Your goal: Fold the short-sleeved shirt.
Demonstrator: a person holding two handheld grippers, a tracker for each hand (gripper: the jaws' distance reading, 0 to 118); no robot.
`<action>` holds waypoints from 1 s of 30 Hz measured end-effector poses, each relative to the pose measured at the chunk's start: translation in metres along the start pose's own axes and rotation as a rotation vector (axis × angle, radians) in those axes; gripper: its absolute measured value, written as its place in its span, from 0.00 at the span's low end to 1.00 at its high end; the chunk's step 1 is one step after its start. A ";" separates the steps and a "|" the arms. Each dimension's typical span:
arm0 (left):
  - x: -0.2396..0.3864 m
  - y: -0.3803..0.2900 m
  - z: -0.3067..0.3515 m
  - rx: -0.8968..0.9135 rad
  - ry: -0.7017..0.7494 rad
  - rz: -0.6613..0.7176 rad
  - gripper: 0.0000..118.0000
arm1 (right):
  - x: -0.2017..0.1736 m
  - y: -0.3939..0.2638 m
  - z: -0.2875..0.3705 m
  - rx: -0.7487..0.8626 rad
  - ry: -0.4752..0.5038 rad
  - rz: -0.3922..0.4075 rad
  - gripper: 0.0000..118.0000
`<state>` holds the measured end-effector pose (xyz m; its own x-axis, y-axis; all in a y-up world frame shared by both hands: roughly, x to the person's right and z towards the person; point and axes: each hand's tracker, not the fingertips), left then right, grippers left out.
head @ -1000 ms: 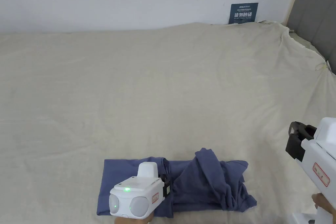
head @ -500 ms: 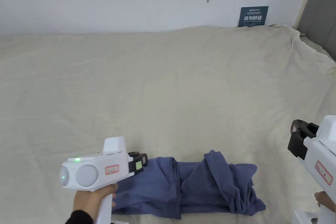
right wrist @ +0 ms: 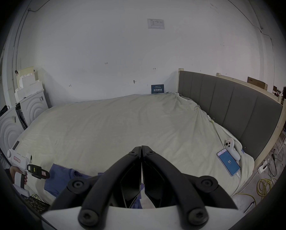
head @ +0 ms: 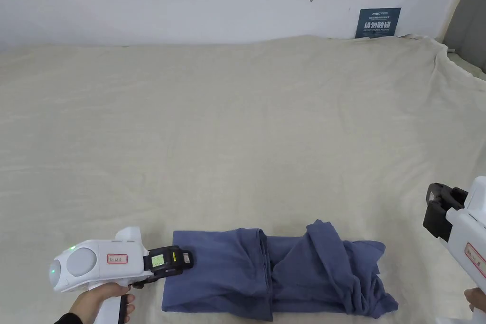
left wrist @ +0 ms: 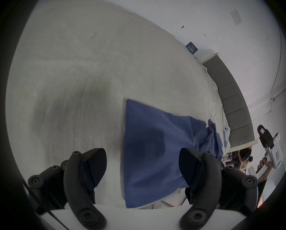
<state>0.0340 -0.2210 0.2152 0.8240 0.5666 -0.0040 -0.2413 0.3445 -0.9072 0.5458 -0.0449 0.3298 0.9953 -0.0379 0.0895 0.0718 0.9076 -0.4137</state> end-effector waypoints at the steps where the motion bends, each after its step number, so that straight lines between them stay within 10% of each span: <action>1: -0.002 -0.001 -0.003 -0.006 -0.024 0.006 0.78 | 0.000 -0.001 -0.001 -0.003 -0.002 0.002 0.00; 6: 0.009 0.001 -0.013 0.010 -0.089 -0.018 0.52 | 0.001 -0.002 -0.003 -0.013 -0.011 0.004 0.00; 10: 0.023 0.000 -0.022 0.004 -0.041 -0.086 0.50 | 0.003 -0.002 -0.005 -0.017 -0.016 -0.002 0.00; 13: 0.026 -0.002 -0.021 0.017 -0.047 -0.076 0.18 | 0.002 -0.002 -0.006 -0.017 -0.014 0.000 0.00; 30: 0.006 -0.001 0.094 0.159 0.142 -0.043 0.10 | -0.008 0.008 -0.005 0.015 0.040 -0.004 0.00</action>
<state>-0.0092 -0.1474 0.2559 0.8966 0.4415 -0.0356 -0.2724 0.4861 -0.8304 0.5385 -0.0397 0.3214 0.9969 -0.0576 0.0545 0.0746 0.9136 -0.3997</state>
